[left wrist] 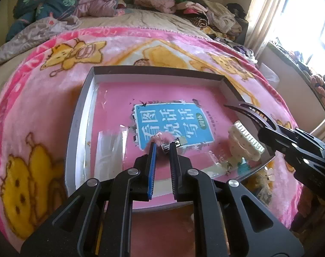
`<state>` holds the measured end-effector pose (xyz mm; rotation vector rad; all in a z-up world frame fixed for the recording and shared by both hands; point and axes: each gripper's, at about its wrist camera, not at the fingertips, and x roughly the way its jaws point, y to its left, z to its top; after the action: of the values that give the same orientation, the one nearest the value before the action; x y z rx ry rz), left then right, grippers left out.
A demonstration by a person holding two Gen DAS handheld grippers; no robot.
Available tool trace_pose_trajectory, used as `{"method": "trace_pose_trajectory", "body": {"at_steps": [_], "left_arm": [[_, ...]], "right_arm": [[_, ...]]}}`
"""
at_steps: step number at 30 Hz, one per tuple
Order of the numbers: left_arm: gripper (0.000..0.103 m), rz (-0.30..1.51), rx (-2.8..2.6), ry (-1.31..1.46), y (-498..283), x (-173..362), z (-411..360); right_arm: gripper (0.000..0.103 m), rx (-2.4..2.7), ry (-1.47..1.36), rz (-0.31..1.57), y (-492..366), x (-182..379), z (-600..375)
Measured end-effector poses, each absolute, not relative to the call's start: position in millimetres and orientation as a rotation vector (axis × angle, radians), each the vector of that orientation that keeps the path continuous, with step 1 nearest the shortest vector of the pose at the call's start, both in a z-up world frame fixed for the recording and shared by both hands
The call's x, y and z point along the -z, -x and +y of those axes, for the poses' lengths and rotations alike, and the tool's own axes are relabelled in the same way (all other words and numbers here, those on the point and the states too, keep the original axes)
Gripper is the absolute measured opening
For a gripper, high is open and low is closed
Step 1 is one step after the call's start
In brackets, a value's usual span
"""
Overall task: Organize jewelry
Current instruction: 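Carry brown hair clip into the tray box while left tool carries the pom-pom tie there, then open right tool to drop the brown clip while left tool releases the pom-pom tie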
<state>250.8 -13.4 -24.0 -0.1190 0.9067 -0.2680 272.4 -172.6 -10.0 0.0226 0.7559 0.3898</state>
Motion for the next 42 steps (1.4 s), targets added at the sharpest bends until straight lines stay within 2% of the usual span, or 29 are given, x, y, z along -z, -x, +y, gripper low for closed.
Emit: {"method": "trace_pose_trajectory", "body": {"at_steps": [14, 17, 30, 35, 40, 42], "left_arm": [[0.006, 0.919, 0.232, 0.155, -260.1, 31.9, 8.0], [0.010, 0.908, 0.232, 0.154, -257.6, 27.2, 11.6], [0.015, 0.900, 0.213, 0.169, -249.9, 21.5, 20.9], [0.015, 0.895, 0.209, 0.171, -245.4, 20.3, 22.5], [0.015, 0.888, 0.204, 0.174, -236.1, 16.3, 24.0], [0.021, 0.885, 0.204, 0.174, -231.6, 13.9, 24.0]], "right_arm": [[0.030, -0.444, 0.009, 0.804, -312.2, 31.5, -136.9], [0.030, -0.450, 0.024, 0.818, -317.1, 37.2, -128.1], [0.031, -0.444, 0.044, 0.878, -318.8, 56.7, -117.5], [0.039, -0.434, 0.020, 0.876, -313.2, 53.1, -123.9], [0.043, -0.430, 0.018, 0.855, -301.7, 43.2, -130.0], [0.045, -0.428, 0.016, 0.847, -296.0, 38.2, -133.6]]}}
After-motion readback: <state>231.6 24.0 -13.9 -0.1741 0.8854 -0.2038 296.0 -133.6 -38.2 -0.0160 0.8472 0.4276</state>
